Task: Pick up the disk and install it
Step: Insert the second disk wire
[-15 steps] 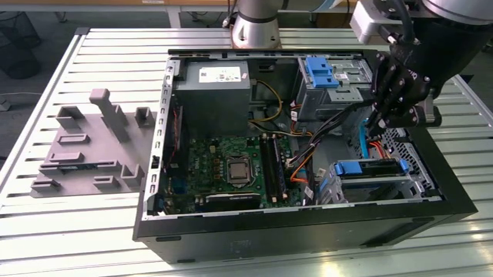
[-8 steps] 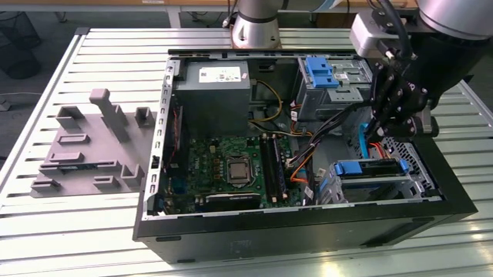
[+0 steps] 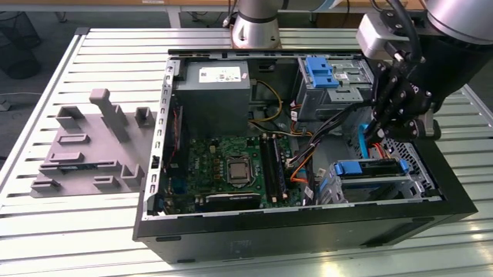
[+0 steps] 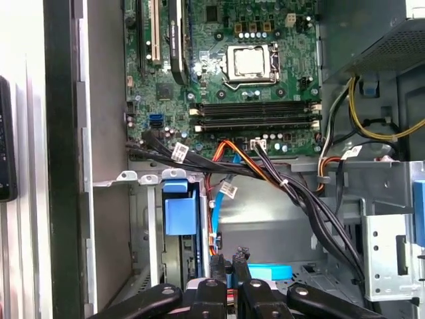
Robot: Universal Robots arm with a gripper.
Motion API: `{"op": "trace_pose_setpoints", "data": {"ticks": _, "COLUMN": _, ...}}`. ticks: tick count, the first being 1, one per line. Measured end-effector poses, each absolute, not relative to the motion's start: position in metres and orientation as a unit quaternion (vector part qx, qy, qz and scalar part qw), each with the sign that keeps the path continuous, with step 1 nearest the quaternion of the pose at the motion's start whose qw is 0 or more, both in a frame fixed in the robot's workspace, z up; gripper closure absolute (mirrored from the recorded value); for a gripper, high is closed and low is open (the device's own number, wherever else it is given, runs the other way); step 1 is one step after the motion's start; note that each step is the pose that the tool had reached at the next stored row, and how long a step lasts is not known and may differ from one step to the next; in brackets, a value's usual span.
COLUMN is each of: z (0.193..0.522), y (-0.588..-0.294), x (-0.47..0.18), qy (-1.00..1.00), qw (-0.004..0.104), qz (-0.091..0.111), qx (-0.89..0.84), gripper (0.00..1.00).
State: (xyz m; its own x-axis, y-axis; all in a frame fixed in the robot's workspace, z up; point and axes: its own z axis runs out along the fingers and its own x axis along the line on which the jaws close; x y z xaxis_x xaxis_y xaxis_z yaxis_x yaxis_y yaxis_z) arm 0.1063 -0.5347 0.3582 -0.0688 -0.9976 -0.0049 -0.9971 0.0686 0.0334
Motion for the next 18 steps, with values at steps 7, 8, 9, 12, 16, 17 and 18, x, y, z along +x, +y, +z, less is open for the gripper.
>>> {"op": "trace_pose_setpoints", "data": {"ticks": 7, "z": 0.35, "y": -0.544, "x": 0.107, "qy": -0.731, "qw": 0.01, "qz": -0.014, "qx": 0.682, "gripper": 0.84}}
{"op": "trace_pose_setpoints", "data": {"ticks": 8, "z": 0.348, "y": -0.544, "x": 0.107, "qy": -0.731, "qw": 0.01, "qz": -0.014, "qx": 0.682, "gripper": 0.84}}
{"op": "trace_pose_setpoints", "data": {"ticks": 9, "z": 0.348, "y": -0.546, "x": 0.108, "qy": -0.731, "qw": 0.01, "qz": -0.014, "qx": 0.682, "gripper": 0.84}}
{"op": "trace_pose_setpoints", "data": {"ticks": 12, "z": 0.347, "y": -0.547, "x": 0.108, "qy": -0.731, "qw": 0.01, "qz": -0.014, "qx": 0.682, "gripper": 0.84}}
{"op": "trace_pose_setpoints", "data": {"ticks": 16, "z": 0.347, "y": -0.549, "x": 0.11, "qy": -0.732, "qw": 0.013, "qz": -0.017, "qx": 0.681, "gripper": 0.84}}
{"op": "trace_pose_setpoints", "data": {"ticks": 17, "z": 0.347, "y": -0.55, "x": 0.111, "qy": -0.732, "qw": 0.014, "qz": -0.018, "qx": 0.681, "gripper": 0.84}}
{"op": "trace_pose_setpoints", "data": {"ticks": 18, "z": 0.347, "y": -0.55, "x": 0.112, "qy": -0.732, "qw": 0.015, "qz": -0.019, "qx": 0.681, "gripper": 0.84}}
